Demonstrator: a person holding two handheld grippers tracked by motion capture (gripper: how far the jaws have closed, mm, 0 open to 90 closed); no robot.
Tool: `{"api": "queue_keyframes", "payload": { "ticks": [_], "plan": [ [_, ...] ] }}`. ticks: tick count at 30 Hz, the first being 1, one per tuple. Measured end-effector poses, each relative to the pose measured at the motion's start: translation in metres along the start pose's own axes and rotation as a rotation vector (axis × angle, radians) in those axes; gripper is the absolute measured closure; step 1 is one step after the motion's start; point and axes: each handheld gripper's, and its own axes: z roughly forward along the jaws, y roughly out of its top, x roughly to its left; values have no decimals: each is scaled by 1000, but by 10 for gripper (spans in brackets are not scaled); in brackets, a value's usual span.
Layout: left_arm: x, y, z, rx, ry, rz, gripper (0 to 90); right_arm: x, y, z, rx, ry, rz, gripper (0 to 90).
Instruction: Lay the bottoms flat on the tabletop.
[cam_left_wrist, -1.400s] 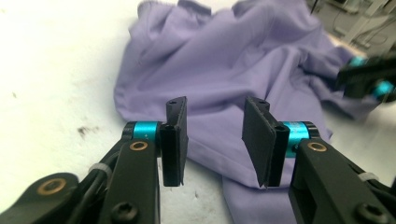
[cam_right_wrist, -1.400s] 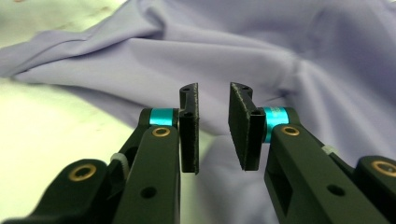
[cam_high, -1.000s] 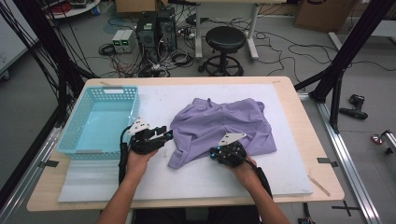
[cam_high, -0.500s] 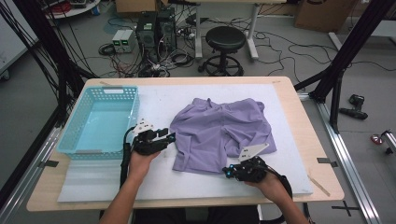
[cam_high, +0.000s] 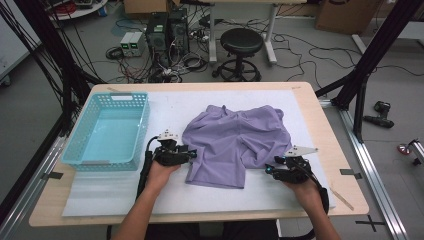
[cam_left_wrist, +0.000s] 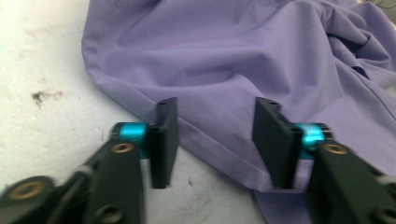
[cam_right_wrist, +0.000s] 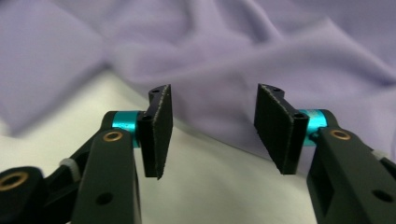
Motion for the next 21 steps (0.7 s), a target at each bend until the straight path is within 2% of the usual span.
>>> {"api": "queue_keyframes", "payload": {
  "ticks": [1,3,4,6,7,11,12,15,17,18,19,20,21],
  "plan": [
    [-2,0,1,25,4,13,604,-2,-1,4,14,-15,-5,473],
    [-4,0,2,48,10,34,809,-5,1,7,2,-20,-9,521],
    [-5,0,2,47,13,32,882,-6,2,7,7,-39,-17,618],
    [-3,0,-1,43,20,33,886,-9,4,7,14,-56,-41,882],
    [-2,-1,-4,26,25,32,887,-11,4,6,19,-61,-48,890],
    [7,-5,-21,-18,40,17,887,-19,-1,-4,13,-13,-28,897],
    [10,-5,-25,-23,43,19,887,-22,-3,-9,5,-16,-24,897],
    [16,-8,-36,-68,54,10,886,-36,-9,-25,-30,-91,32,895],
    [19,-8,-42,-104,39,0,883,-44,-10,-33,-67,-140,85,884],
    [19,-7,-43,-126,32,3,874,-45,-10,-35,-93,-156,105,827],
    [19,-7,-45,-151,37,3,817,-45,-10,-37,-113,-156,125,700],
    [20,-6,-47,-172,25,0,735,-45,-9,-38,-132,-121,160,639],
    [19,-5,-49,-198,25,6,717,-43,-7,-40,-154,-98,178,605]
  ]
}}
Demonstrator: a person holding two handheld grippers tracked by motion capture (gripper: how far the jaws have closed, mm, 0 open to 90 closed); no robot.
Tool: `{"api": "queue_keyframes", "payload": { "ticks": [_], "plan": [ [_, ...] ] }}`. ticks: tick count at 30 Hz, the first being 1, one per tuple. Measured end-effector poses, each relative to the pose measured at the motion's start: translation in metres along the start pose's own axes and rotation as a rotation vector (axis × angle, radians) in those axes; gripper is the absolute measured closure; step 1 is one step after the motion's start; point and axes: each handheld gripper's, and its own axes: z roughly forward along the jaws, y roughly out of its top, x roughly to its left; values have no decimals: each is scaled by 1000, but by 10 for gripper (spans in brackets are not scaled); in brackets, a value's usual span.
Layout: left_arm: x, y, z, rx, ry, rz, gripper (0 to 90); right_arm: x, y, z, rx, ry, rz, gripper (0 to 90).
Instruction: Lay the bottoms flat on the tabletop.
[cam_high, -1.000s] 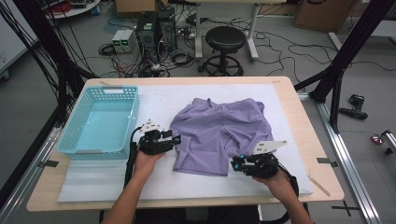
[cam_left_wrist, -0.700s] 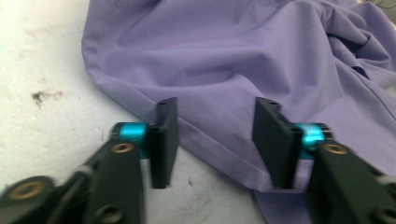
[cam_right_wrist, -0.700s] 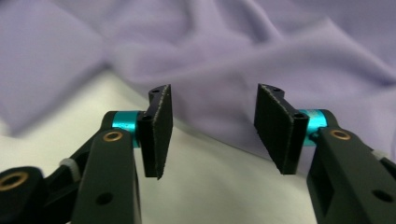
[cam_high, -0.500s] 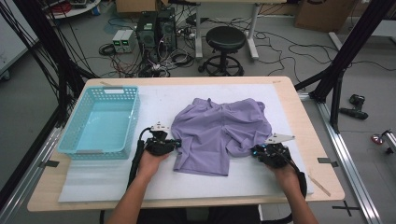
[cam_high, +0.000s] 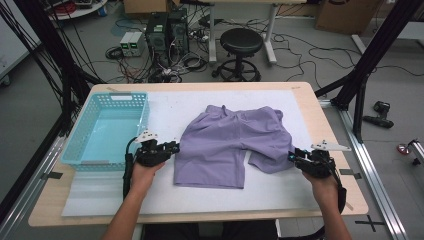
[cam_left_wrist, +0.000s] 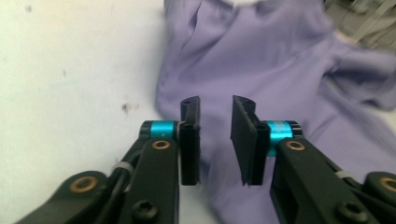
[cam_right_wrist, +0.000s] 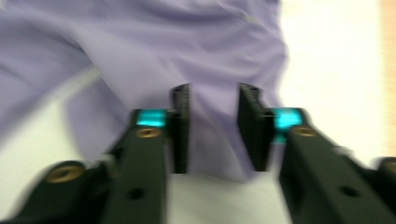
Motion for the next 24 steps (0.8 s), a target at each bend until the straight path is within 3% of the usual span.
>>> {"api": "queue_keyframes", "payload": {
  "ticks": [2,4,7,9,11,18,20,22,24],
  "plan": [
    [1,2,-2,-29,-2,4,642,9,2,-2,-40,36,-15,601],
    [1,4,-5,-46,-15,10,617,21,3,0,-46,77,-46,602],
    [1,6,-8,-74,-37,17,583,40,3,16,4,160,-122,582],
    [0,7,-9,-88,-47,25,568,52,2,30,40,186,-163,580],
    [0,9,-9,-93,-45,30,540,60,4,41,58,200,-166,579],
    [-1,15,-12,-119,-32,23,386,74,8,65,138,168,-215,610],
    [-1,16,-13,-121,-46,18,342,77,6,67,151,136,-251,731],
    [-3,17,-13,-126,-39,26,278,79,5,66,155,145,-298,866],
    [-3,18,-15,-130,-34,32,278,81,6,63,169,166,-313,881]
  ]
}}
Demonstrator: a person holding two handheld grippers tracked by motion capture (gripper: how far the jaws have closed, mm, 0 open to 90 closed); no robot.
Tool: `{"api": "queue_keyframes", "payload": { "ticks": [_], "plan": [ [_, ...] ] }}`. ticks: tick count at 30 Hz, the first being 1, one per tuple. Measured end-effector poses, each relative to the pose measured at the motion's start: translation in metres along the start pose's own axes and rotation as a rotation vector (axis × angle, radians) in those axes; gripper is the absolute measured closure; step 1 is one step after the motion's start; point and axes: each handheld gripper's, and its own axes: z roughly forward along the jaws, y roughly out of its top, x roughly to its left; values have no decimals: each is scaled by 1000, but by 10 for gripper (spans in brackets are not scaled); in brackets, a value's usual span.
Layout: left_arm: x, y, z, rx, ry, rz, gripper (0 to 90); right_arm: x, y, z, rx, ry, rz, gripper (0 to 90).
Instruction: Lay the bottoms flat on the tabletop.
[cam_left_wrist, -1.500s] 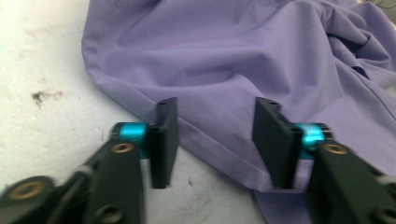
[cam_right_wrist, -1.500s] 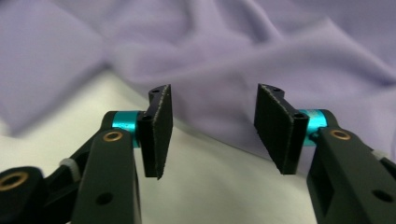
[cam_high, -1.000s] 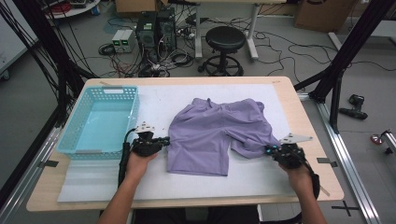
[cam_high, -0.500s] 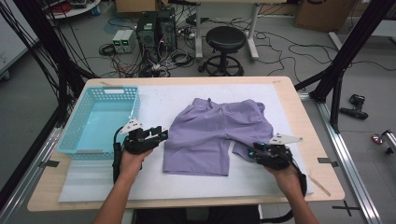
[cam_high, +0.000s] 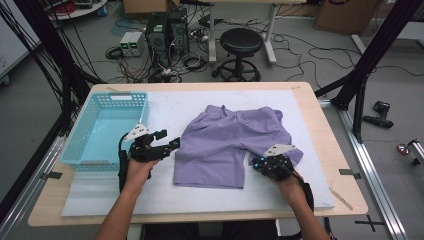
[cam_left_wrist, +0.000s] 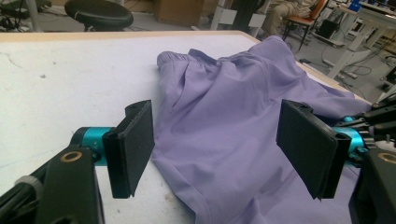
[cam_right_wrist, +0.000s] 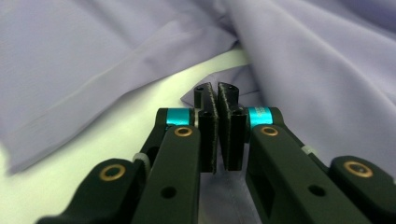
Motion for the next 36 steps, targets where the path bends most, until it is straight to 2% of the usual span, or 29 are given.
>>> {"api": "queue_keyframes", "payload": {
  "ticks": [4,11,12,14,15,16,17,18,19,21,22,24,25,26,27,29,30,31,32,33,34,36],
  "plan": [
    [1,1,-3,2,9,1,283,5,-8,-11,23,124,-37,883],
    [-3,1,-2,7,-2,17,337,11,-22,-30,15,278,-69,874],
    [-3,1,-2,6,0,17,337,13,-24,-34,-1,277,-78,836],
    [-2,0,-3,9,3,15,337,10,-26,-42,-51,275,-56,742],
    [-2,0,-3,8,4,14,337,3,-28,-52,-107,246,-21,703],
    [-2,0,-3,8,6,13,337,-3,-29,-60,-144,224,11,703],
    [-2,0,-2,9,5,12,337,-13,-33,-70,-193,177,57,703],
    [-2,0,-2,12,3,13,337,-24,-38,-79,-222,95,100,702],
    [-2,0,-2,13,2,14,337,-34,-44,-86,-224,-7,148,703],
    [-2,-1,0,15,-1,15,337,-51,-61,-94,-152,-196,232,704],
    [-3,-1,0,16,0,14,337,-55,-67,-95,-132,-232,254,703],
    [-2,-2,2,21,0,12,337,-62,-79,-93,-97,-267,293,678],
    [-2,-2,2,23,-1,9,337,-64,-81,-90,-86,-261,306,657],
    [-2,-2,2,21,-2,8,337,-65,-81,-85,-80,-209,323,627],
    [-2,-3,3,19,-2,5,337,-64,-80,-82,-83,-192,315,593],
    [-3,-3,3,24,-3,7,337,-58,-73,-71,-94,-110,303,539],
    [-3,-4,3,27,-3,9,338,-53,-68,-65,-88,-91,289,541],
    [-3,-4,3,26,-3,8,339,-48,-63,-59,-52,-97,266,561],
    [-3,-4,3,22,-2,5,341,-42,-59,-55,-30,-143,223,682],
    [-3,-4,2,20,-2,3,341,-40,-55,-53,-16,-147,200,832],
    [-3,-4,2,22,-1,3,342,-38,-52,-51,-6,-142,180,887],
    [-3,-5,0,23,-3,5,348,-39,-45,-50,18,-143,180,898]
  ]
}}
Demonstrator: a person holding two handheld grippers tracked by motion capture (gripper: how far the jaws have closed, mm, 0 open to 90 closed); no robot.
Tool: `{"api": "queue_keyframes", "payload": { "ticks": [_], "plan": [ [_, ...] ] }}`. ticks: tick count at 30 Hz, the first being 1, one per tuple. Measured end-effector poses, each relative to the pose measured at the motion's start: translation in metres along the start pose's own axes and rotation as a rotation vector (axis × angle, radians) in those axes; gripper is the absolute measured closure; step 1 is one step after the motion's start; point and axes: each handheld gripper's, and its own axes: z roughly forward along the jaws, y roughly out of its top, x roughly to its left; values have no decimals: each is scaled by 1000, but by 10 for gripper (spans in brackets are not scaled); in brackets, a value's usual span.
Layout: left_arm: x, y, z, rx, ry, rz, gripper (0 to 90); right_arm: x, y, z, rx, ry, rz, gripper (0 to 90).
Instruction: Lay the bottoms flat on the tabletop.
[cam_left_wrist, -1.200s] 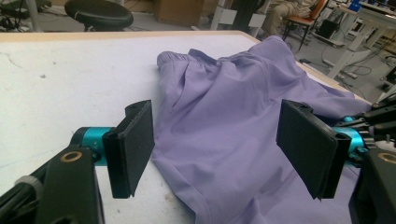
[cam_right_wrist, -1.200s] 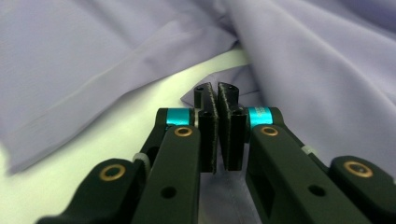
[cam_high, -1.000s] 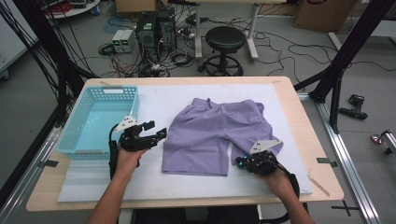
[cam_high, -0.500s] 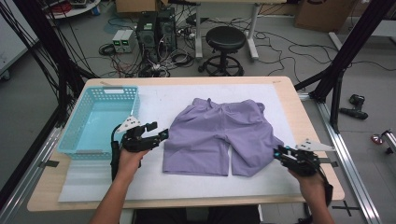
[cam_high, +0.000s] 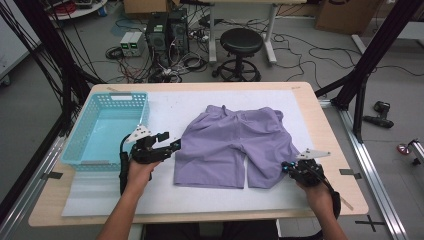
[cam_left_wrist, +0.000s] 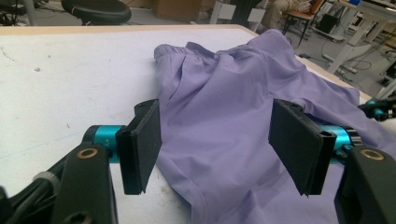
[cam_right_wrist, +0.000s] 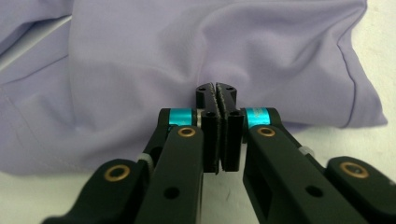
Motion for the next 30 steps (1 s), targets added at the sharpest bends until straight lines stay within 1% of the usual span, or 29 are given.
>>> {"api": "queue_keyframes", "payload": {
  "ticks": [1,2,3,4,5,6,10,11,13,15,16,17,18,19,20,21,22,23,24,25,26,28,29,30],
  "plan": [
    [1,0,-1,-1,1,1,348,0,4,-1,-17,2,10,899],
    [2,0,-3,-4,2,-3,348,1,8,-3,-50,6,21,898],
    [2,0,-3,-7,3,-5,348,1,14,-5,-96,9,29,897],
    [3,0,-4,-7,5,-10,348,3,18,-6,-116,7,35,897],
    [4,0,-4,-6,6,-10,348,6,26,-3,-134,17,34,895],
    [4,-1,-4,-8,4,-10,348,8,31,0,-134,21,25,894],
    [3,-1,-2,-8,-4,-14,348,24,58,28,-79,13,-22,889],
    [2,-1,-2,-9,-6,-15,348,27,63,36,-61,8,-27,889],
    [1,-2,-2,-5,-7,-13,348,34,72,52,-11,-18,-51,890],
    [1,-2,-2,-5,-5,-14,348,37,74,65,50,-39,-84,883],
    [1,-2,-2,-4,-7,-16,348,37,73,67,35,-40,-69,872],
    [1,-2,-2,-4,-8,-14,348,36,73,67,35,-25,-44,825],
    [0,-2,-2,-5,-8,-15,348,33,72,65,28,3,-34,765],
    [0,-2,-2,0,-10,-11,348,30,71,60,6,32,-14,713],
    [0,-3,-2,1,-10,-11,348,26,69,52,-40,50,1,694],
    [-1,-3,-1,4,-13,-11,348,22,65,41,-97,58,26,669],
    [-1,-4,0,7,-13,-10,348,16,61,30,-152,48,44,647],
    [-2,-5,0,8,-13,-8,348,10,56,19,-201,40,66,648],
    [-2,-5,1,6,-13,-11,348,3,50,9,-235,19,79,653],
    [-2,-5,2,4,-13,-13,348,-5,44,-1,-266,-6,105,666],
    [-3,-5,2,0,-13,-14,348,-13,37,-9,-281,-28,125,675],
    [-3,-4,2,-9,-13,-13,348,-26,22,-21,-269,-79,179,685],
    [-3,-4,2,-14,-12,-15,348,-32,14,-25,-259,-95,201,685],
    [-3,-3,1,-14,-12,-11,348,-36,6,-28,-246,-94,222,685]
  ]
}}
